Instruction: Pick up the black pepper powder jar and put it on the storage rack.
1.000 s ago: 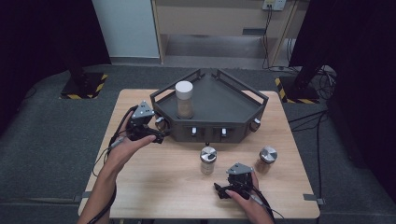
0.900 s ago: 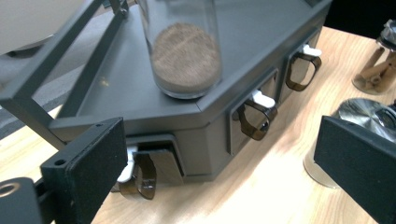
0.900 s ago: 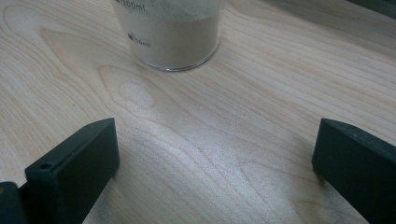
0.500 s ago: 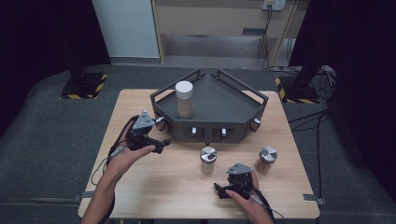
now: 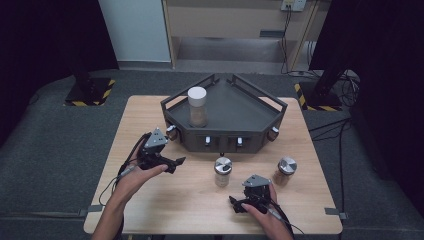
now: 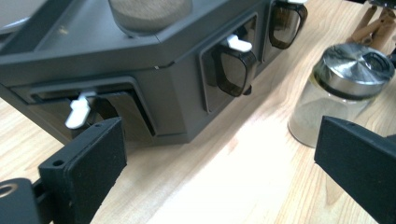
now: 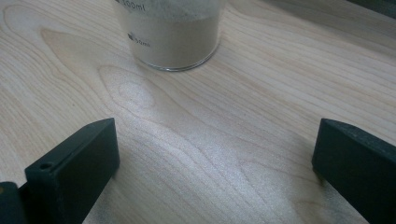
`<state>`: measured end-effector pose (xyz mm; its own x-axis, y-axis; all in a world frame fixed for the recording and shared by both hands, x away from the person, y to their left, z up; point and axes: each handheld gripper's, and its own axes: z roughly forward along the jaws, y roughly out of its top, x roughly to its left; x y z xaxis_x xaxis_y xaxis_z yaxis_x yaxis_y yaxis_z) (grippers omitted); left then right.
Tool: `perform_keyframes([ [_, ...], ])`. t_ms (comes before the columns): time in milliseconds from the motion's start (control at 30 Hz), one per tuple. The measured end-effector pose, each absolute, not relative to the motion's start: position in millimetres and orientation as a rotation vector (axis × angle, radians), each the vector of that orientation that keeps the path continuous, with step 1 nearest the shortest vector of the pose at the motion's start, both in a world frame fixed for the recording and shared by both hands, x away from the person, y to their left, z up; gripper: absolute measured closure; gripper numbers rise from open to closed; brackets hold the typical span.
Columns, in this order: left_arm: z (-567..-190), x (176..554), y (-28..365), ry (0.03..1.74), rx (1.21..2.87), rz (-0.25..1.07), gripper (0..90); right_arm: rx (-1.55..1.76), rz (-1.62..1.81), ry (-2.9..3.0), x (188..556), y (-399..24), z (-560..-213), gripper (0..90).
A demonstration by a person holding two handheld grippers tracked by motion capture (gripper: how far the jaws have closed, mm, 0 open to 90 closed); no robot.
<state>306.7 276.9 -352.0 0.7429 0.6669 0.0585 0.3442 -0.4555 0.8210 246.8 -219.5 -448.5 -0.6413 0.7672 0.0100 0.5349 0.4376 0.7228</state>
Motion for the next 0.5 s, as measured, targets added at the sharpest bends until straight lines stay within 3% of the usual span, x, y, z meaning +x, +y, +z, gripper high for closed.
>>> perform_keyframes([
  [500, -370, 299, 271, 0.767, 2.114, 0.448, 1.0, 1.116, 1.022, 2.374, 247, -220, -449, 0.8],
])
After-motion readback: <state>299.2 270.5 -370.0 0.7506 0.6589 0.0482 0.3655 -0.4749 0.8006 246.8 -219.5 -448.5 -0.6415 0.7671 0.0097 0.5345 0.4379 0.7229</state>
